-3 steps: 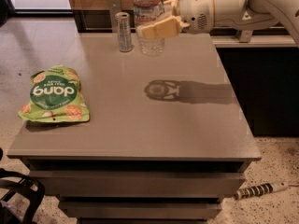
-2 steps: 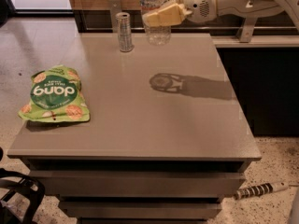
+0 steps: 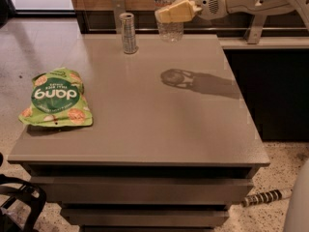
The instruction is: Move water bottle near redbull can
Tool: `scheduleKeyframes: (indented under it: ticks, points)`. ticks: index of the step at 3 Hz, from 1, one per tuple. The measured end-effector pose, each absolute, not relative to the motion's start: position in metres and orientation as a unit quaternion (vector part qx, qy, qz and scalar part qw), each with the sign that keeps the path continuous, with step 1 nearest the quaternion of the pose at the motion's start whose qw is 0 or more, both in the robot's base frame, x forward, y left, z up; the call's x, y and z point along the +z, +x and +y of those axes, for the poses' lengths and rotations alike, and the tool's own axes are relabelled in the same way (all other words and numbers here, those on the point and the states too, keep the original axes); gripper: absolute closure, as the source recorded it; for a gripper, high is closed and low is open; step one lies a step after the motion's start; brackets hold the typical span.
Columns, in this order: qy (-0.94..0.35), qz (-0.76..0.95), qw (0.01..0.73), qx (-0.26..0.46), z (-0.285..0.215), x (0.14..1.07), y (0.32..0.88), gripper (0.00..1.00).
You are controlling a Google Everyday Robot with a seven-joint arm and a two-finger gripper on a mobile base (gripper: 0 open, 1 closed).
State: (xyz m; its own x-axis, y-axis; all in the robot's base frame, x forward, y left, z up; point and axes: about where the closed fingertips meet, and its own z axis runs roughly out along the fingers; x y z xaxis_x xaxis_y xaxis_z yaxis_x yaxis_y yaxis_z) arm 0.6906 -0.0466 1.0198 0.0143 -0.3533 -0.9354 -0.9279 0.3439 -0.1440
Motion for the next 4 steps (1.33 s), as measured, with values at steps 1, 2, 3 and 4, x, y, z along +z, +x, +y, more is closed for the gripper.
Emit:
scheduleKeyframes:
  ticks: [1, 2, 3, 4]
  points:
    - [-0.492, 0.663, 0.503, 0.254, -0.051, 1.005, 0.712, 1.0]
    - [-0.481, 0.69, 0.496, 0.217, -0.059, 0.982, 0.744, 1.0]
    - [-0.464, 0.7, 0.503, 0.203, -0.066, 0.958, 0.776, 1.0]
    - [-0.442, 0.701, 0.519, 0.211, -0.07, 0.935, 0.8, 1.0]
